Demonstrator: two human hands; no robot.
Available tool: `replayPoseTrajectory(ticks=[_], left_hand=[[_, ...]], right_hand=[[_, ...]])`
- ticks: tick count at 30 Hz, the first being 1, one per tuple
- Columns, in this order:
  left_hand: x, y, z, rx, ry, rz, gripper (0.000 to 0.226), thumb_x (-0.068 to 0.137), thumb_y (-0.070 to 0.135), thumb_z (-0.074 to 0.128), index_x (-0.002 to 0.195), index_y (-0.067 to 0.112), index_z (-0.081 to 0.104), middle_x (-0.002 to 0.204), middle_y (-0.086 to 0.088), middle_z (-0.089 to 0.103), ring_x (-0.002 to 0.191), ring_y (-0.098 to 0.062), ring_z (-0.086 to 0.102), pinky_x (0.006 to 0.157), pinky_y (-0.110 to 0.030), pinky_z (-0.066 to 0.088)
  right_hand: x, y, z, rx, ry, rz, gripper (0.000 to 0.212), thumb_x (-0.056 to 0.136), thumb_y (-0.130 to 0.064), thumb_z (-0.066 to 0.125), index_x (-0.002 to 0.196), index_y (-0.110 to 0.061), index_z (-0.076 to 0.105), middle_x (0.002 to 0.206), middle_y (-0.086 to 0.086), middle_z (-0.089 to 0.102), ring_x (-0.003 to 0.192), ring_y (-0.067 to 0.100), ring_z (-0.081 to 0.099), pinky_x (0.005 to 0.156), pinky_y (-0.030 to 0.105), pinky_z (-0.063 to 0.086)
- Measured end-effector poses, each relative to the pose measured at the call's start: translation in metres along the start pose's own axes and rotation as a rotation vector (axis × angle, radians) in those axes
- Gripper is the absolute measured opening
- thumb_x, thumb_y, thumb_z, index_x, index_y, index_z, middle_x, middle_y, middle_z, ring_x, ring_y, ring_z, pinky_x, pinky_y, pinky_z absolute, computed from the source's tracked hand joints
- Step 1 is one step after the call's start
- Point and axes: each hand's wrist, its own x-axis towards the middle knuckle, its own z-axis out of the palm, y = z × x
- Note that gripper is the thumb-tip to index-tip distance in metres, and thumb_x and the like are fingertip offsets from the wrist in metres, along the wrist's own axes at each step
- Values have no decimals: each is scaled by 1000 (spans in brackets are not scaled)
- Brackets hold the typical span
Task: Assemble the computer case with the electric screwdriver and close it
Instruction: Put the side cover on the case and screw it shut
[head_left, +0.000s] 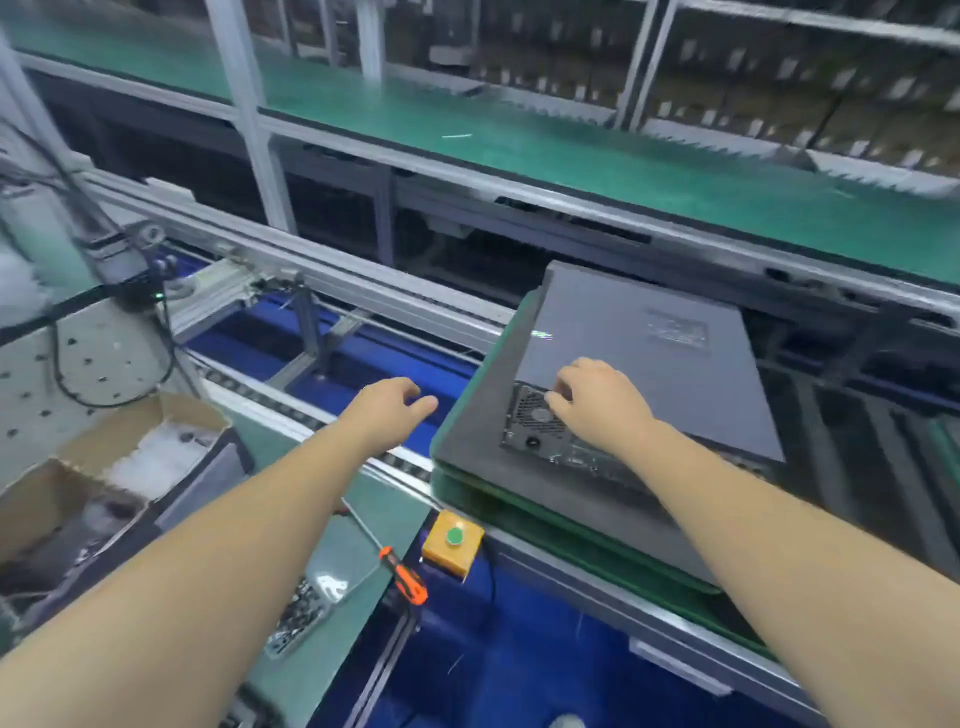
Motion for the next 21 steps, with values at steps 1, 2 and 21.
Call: replayPoseTrajectory(ticks=[1, 2, 21], left_hand=[[-14, -25, -9, -15, 28, -40, 41, 95, 51, 60, 121, 20, 68, 123, 1, 69, 114, -21, 62, 94, -33, 48], [-31, -51, -16, -24, 54, -85, 30, 94, 49, 62, 106, 23, 72, 107, 2, 72, 106, -21, 65, 86, -31, 50], [-330, -235, 19, -218, 335, -915, 21, 94, 27, 59, 97, 14, 74, 97, -3, 74, 83, -24, 63, 74, -29, 51]], right_hand=[[7, -32, 13, 15, 1, -69, 31, 105, -38, 51, 108, -12, 68, 111, 9, 62, 110, 32, 56, 88, 40, 46], [10, -65, 27, 23, -11, -139, 29, 104, -37, 52, 102, -12, 68, 107, 9, 62, 107, 32, 57, 85, 39, 46], [-109, -397, 255, 41, -559, -583, 48, 101, -53, 53, 125, -11, 58, 118, 11, 72, 109, 33, 70, 78, 38, 49]])
